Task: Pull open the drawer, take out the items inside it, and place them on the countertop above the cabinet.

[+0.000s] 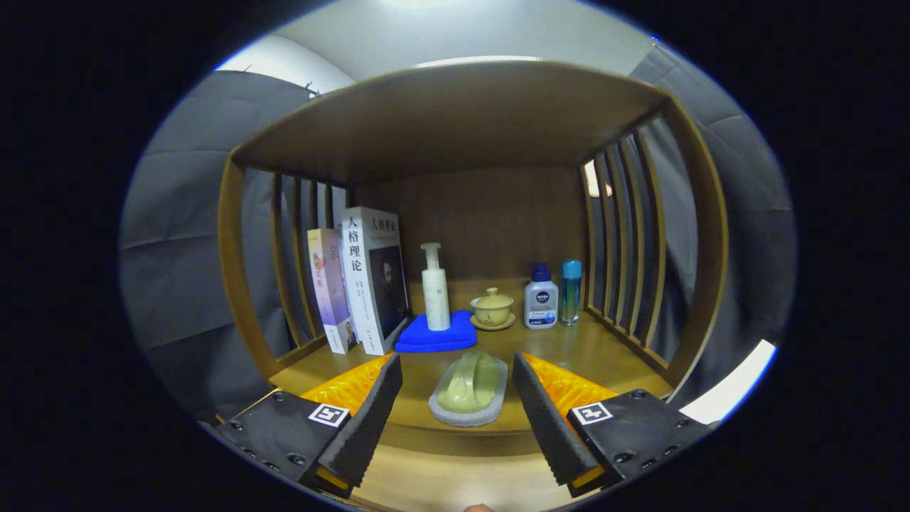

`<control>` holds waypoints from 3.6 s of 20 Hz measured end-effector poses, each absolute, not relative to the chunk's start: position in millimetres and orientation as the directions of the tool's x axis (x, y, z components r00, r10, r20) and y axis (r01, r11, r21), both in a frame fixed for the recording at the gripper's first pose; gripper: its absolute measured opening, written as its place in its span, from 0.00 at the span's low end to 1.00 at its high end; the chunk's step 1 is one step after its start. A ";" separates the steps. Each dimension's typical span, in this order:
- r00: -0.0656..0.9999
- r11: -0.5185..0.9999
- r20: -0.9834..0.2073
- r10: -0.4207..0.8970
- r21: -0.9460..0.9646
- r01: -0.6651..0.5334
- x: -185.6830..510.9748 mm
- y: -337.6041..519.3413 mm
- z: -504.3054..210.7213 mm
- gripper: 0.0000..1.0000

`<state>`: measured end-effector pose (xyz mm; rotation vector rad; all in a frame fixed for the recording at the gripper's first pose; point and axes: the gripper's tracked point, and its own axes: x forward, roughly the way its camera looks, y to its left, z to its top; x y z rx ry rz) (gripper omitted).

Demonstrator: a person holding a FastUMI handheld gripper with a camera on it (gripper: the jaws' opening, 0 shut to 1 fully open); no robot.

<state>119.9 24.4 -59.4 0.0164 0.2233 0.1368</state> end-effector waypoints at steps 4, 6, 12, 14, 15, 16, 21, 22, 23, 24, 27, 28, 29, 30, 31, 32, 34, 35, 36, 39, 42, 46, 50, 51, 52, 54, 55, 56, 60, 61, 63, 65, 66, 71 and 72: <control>0.981 0.990 -0.139 0.138 -0.022 -0.142 79.4 29.0 -50.3 0.98; 0.983 0.989 -0.117 0.139 -0.023 -0.143 62.3 30.9 -49.9 0.98; 0.987 0.988 -0.084 0.138 -0.057 -0.143 20.5 33.1 -64.4 0.98; 0.989 0.988 -0.067 0.132 -0.070 -0.136 9.8 32.4 -69.9 0.98; 0.989 0.988 -0.062 0.135 -0.069 -0.139 4.0 34.3 -73.4 0.98; 0.988 0.988 -0.061 0.139 -0.063 -0.143 -1.1 36.6 -77.5 0.98; 0.985 0.986 -0.086 0.150 -0.067 -0.156 -25.6 41.4 -106.5 0.98; 0.984 0.983 -0.091 0.152 -0.085 -0.160 -28.7 43.3 -113.2 0.98; 0.983 0.981 -0.096 0.158 -0.096 -0.167 -33.6 46.0 -118.2 0.98; 0.980 0.979 -0.109 0.166 -0.102 -0.177 -38.1 49.6 -125.9 0.98; 0.980 0.980 -0.129 0.153 -0.109 -0.168 -49.6 50.9 -143.3 0.99; 0.979 0.980 -0.137 0.153 -0.108 -0.169 -52.4 52.4 -150.1 0.99; 0.976 0.979 -0.150 0.156 -0.108 -0.173 -54.6 54.1 -158.1 1.00; 0.973 0.979 -0.170 0.156 -0.106 -0.175 -55.6 54.6 -167.2 1.00; 0.969 0.979 -0.192 0.154 -0.102 -0.175 -55.9 54.0 -175.7 1.00; 0.966 0.981 -0.211 0.147 -0.095 -0.170 -55.4 53.2 -183.7 1.00; 0.959 0.984 -0.248 0.134 -0.081 -0.158 -53.3 50.6 -198.8 1.00; 0.956 0.985 -0.263 0.127 -0.077 -0.153 -53.2 49.5 -206.6 1.00; 0.952 0.986 -0.283 0.119 -0.079 -0.147 -51.8 47.8 -213.6 1.00; 0.946 0.986 -0.304 0.109 -0.085 -0.141 -51.7 48.0 -226.0 1.00; 0.948 0.985 -0.302 0.096 -0.108 -0.134 -51.2 47.4 -229.0 0.98; 0.952 0.986 -0.294 0.081 -0.117 -0.120 -50.5 47.3 -229.3 0.98; 0.960 0.985 -0.269 0.075 -0.127 -0.112 -44.9 47.4 -224.1 0.98; 0.959 0.987 -0.274 0.075 -0.118 -0.111 -43.1 47.9 -225.9 0.98; 0.960 0.988 -0.273 0.067 -0.114 -0.102 -40.6 47.3 -224.4 0.98; 0.961 0.990 -0.270 0.060 -0.104 -0.091 -35.2 46.0 -223.2 0.98; 0.959 0.991 -0.278 0.056 -0.100 -0.086 -32.5 46.8 -225.8 0.98; 0.962 0.991 -0.267 0.055 -0.103 -0.085 -29.9 47.1 -223.9 0.98; 0.962 0.990 -0.271 0.041 -0.116 -0.075 -18.7 46.8 -225.9 0.98; 0.961 0.991 -0.275 0.040 -0.112 -0.073 -15.3 46.9 -227.5 0.98; 0.959 0.992 -0.280 0.038 -0.108 -0.071 -8.6 47.4 -228.2 0.98; 0.958 0.993 -0.285 0.035 -0.098 -0.066 -1.2 47.2 -228.5 0.98; 0.958 0.994 -0.285 0.033 -0.093 -0.062 2.4 47.5 -228.2 0.98; 0.957 0.995 -0.288 0.026 -0.085 -0.052 17.5 48.2 -230.3 0.98; 0.957 0.995 -0.288 0.025 -0.084 -0.051 20.8 48.2 -230.2 0.98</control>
